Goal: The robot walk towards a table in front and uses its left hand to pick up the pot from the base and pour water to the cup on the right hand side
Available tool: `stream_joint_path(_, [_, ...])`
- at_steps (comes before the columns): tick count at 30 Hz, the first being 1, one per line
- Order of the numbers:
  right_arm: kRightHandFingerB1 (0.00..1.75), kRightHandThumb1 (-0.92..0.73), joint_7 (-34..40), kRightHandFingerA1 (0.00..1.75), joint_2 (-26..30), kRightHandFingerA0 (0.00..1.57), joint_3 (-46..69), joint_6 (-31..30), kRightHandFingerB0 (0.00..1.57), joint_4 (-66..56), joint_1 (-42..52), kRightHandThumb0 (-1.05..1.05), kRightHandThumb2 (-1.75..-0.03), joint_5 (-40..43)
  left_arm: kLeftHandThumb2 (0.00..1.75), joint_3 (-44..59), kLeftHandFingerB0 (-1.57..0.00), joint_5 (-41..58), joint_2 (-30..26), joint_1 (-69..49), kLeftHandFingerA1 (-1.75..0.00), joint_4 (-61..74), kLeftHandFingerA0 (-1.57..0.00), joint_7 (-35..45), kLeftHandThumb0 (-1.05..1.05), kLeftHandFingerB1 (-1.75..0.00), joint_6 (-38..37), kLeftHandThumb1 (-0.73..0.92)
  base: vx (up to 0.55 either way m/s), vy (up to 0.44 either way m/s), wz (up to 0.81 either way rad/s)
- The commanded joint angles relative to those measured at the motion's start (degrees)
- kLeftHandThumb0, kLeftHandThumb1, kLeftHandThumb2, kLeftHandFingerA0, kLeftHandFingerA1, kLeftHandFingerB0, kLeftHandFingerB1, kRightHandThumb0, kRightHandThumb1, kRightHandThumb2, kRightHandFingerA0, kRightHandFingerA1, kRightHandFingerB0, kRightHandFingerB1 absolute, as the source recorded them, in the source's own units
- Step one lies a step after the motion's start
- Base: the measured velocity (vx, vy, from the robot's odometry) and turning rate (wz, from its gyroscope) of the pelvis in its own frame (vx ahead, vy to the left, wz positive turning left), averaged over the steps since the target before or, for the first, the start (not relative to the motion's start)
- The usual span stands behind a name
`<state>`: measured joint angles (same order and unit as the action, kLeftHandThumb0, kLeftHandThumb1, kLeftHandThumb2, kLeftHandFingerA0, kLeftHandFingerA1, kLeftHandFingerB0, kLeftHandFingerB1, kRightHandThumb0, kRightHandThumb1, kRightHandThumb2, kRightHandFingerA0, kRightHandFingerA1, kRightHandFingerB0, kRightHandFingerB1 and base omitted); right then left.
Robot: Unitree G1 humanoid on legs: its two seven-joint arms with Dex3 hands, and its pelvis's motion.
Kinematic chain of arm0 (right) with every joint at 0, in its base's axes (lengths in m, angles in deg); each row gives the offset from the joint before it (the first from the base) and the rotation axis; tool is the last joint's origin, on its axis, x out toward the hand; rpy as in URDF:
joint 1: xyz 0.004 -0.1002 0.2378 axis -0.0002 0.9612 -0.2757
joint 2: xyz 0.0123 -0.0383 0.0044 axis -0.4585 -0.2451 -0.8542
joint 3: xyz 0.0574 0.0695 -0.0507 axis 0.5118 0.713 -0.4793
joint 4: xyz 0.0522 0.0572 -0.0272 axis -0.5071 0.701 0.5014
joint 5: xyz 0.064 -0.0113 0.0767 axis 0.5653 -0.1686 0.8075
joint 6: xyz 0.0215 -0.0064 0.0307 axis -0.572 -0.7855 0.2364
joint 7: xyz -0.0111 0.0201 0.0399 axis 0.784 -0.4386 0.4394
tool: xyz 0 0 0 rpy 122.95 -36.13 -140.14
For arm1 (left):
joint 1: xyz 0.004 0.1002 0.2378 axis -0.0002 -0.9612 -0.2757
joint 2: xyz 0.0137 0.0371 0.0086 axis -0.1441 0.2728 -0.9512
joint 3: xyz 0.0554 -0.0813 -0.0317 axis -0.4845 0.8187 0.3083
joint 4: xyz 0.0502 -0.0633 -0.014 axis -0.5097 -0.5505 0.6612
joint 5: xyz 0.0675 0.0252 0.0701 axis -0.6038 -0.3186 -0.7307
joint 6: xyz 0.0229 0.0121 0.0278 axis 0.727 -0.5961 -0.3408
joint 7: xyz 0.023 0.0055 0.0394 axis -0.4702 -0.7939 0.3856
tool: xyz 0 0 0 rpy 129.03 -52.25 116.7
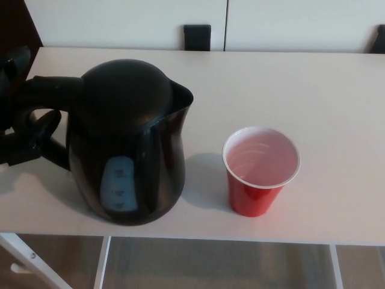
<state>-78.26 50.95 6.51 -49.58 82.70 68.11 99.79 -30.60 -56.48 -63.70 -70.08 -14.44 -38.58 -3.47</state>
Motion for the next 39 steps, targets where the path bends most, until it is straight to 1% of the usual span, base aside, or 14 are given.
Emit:
stream_joint_path(1, [0.41, -0.45, -0.1, 0.51, 1.1, 0.7, 0.1, 0.0, 0.52, -0.3, -0.3, -0.26, -0.53, 0.1, 0.59, -0.7, -0.16, -3.1, -1.4, 4.0, -0.32, -4.5, -0.16, -1.4, -0.3, -0.29, 1.3, 0.5, 0.0, 0.0, 0.0])
stream_joint_path(2, [0.41, -0.46, 0.1, 0.52, 1.1, 0.73, 0.0, -0.1, 0.51, 0.0, -0.6, -0.22, -0.54, 0.1, 0.91, -0.9, -0.06, -3.4, -1.6, 5.0, -0.5, -6.0, -0.07, -1.4, -0.17, -0.49, 1.0, 0.43, 0.0, 0.0, 0.0])
stream_joint_path(23, [0.43, -0.53, 1.5, 0.51, 1.0, 0.73, -0.4, 0.7, 0.57, -0.5, -3.2, -0.21, -0.55, -0.3, 0.88, -6.8, -0.09, -9.6, -3.3, 19.0, -0.52, -25.5, -0.09, 0.9, -0.12, -0.5, -3.8, 0.38, 0.0, 0.0, 0.0])
stream_joint_path(24, [0.42, -0.53, 1.3, 0.49, 1.3, 0.7, -0.8, 0.7, 0.55, -0.3, -3.3, -0.25, -0.55, -0.7, 0.56, -7.1, -0.25, -9.7, -3.1, 19.2, -0.33, -25.8, -0.25, 1.0, -0.2, -0.31, -4.0, 0.47, 0.0, 0.0, 0.0])
stream_joint_path(25, [0.42, -0.55, 1.1, 0.48, 1.4, 0.67, -1.0, 0.8, 0.54, -0.1, -3.5, -0.23, -0.56, -0.9, 0.58, -7.7, -0.39, -10.3, -3.0, 19.7, -0.39, -26.6, -0.44, 1.0, -0.1, -0.33, -4.9, 0.59, 0.0, 0.0, 0.0])
stream_joint_path(26, [0.42, -0.55, 0.8, 0.48, 1.4, 0.67, -1.0, 0.9, 0.54, 0.0, -3.7, -0.23, -0.56, -1.0, 0.58, -8.3, -0.39, -11.0, -3.0, 20.1, -0.39, -27.3, -0.44, 1.1, -0.1, -0.33, -5.9, 0.59, 0.0, 0.0, 0.0])
stream_joint_path(27, [0.43, -0.52, 1.3, 0.49, 1.4, 0.71, -0.9, 0.4, 0.57, 0.2, -4.1, -0.25, -0.55, -0.8, 0.61, -8.6, -0.53, -10.7, -3.0, 20.7, -0.43, -28.1, -0.62, 1.9, -0.14, -0.36, -6.1, 0.72, 0.0, 0.0, 0.0])
stream_joint_path(29, [0.43, -0.52, 2.0, 0.49, 1.2, 0.72, -0.9, 0.3, 0.58, 0.2, -4.4, -0.25, -0.55, -0.8, 0.63, -8.8, -0.57, -10.3, -3.2, 21.2, -0.45, -28.7, -0.69, 3.1, -0.18, -0.37, -5.9, 0.77, 0.0, 0.0, 0.0])
stream_joint_path(31, [0.5, -0.43, 2.2, 0.57, 1.1, 0.69, -1.0, 0.3, 0.55, -0.6, -4.7, -0.3, -0.64, -0.9, 0.65, -11.4, -0.79, -11.6, -3.8, 21.3, -0.6, -28.3, -1.16, 5.9, -0.19, -0.48, -7.3, 0.83, 0.0, 0.0, 0.0])
stream_joint_path(32, [0.5, -0.43, 2.0, 0.57, 1.2, 0.69, -1.0, 0.0, 0.55, -0.5, -5.0, -0.3, -0.64, -0.7, 0.65, -12.1, -0.79, -11.9, -3.9, 21.4, -0.6, -28.3, -1.16, 6.5, -0.19, -0.48, -7.9, 0.83, 0.0, 0.0, 0.0])
stream_joint_path(34, [0.5, -0.42, 2.4, 0.56, 1.4, 0.71, -0.7, -0.5, 0.56, 0.3, -5.7, -0.31, -0.63, -0.5, 0.73, -13.7, -0.94, -13.2, -4.0, 21.4, -0.86, -28.7, -1.28, 6.9, -0.07, -0.63, -10.8, 0.74, 0.0, 0.0, 0.0])
stream_joint_path(35, [0.5, -0.42, 2.3, 0.56, 1.5, 0.71, -0.4, -0.8, 0.56, 0.4, -5.9, -0.31, -0.63, -0.3, 0.73, -14.1, -0.94, -13.4, -3.8, 21.3, -0.86, -28.9, -1.28, 7.1, -0.07, -0.63, -11.6, 0.74, 0.0, 0.0, 0.0])
stream_joint_path(36, [0.5, -0.43, 1.9, 0.57, 1.5, 0.71, -0.4, -0.6, 0.55, 0.0, -5.6, -0.31, -0.64, -0.2, 0.86, -14.7, -0.95, -13.7, -3.1, 20.8, -1.12, -27.8, -1.18, 6.4, -0.07, -0.94, -11.4, 0.66, 0.0, 0.0, 0.0])
stream_joint_path(39, [0.51, -0.43, 2.4, 0.57, 1.3, 0.7, -0.9, -0.6, 0.56, -0.7, -5.6, -0.31, -0.64, -0.7, 0.81, -15.5, -0.9, -13.9, -1.9, 19.8, -1.24, -25.8, -1.03, 4.8, -0.06, -1.07, -10.1, 0.72, 0.0, 0.0, 0.0])
